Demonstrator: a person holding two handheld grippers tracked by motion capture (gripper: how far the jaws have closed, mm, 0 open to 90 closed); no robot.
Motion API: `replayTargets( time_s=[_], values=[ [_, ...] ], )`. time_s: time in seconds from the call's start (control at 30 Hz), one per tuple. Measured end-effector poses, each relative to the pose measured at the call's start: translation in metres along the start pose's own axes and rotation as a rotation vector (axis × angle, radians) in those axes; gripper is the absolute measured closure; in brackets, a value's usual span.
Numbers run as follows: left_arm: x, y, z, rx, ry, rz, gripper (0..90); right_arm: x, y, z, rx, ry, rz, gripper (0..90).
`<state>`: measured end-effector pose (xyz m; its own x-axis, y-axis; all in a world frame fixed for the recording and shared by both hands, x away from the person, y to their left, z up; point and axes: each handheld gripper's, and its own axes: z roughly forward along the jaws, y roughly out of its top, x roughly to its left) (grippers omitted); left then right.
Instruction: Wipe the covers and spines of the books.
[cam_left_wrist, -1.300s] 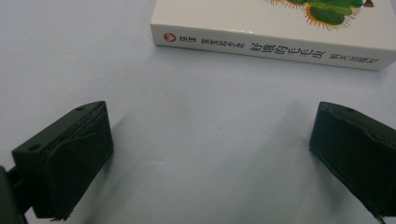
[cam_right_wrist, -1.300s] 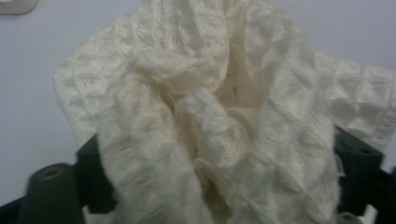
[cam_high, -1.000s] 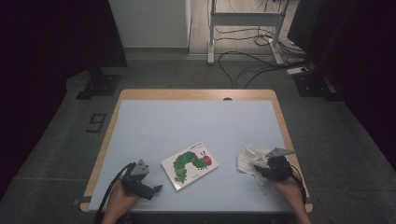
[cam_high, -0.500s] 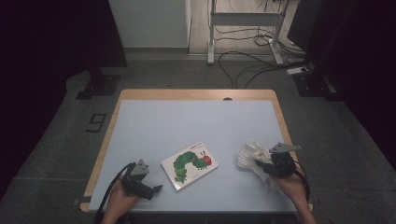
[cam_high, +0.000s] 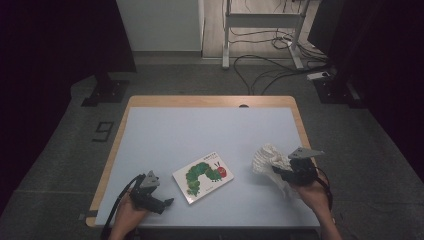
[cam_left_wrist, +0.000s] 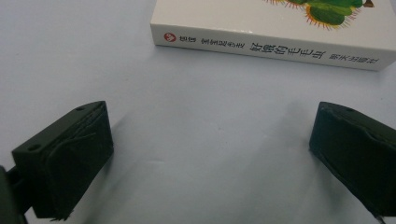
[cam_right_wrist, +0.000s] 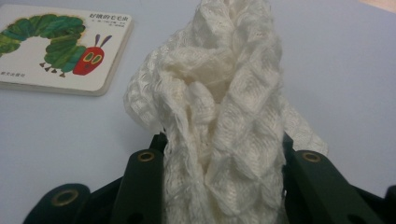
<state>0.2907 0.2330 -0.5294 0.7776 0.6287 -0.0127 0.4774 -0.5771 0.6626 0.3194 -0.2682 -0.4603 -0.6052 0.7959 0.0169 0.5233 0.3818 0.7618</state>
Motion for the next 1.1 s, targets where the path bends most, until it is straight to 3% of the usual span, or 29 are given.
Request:
replayTargets(
  time_s=[0.43, 1.1],
  values=[
    [0.0, 0.0, 0.0, 0.0, 0.0, 0.0, 0.0, 0.013, 0.019, 0.006, -0.011, 0.036, -0.042, 60.9],
    [0.0, 0.0, 0.0, 0.001, -0.001, 0.001, 0.0, 0.047, 0.047, 0.038, -0.016, 0.127, -0.129, 60.3]
  ],
)
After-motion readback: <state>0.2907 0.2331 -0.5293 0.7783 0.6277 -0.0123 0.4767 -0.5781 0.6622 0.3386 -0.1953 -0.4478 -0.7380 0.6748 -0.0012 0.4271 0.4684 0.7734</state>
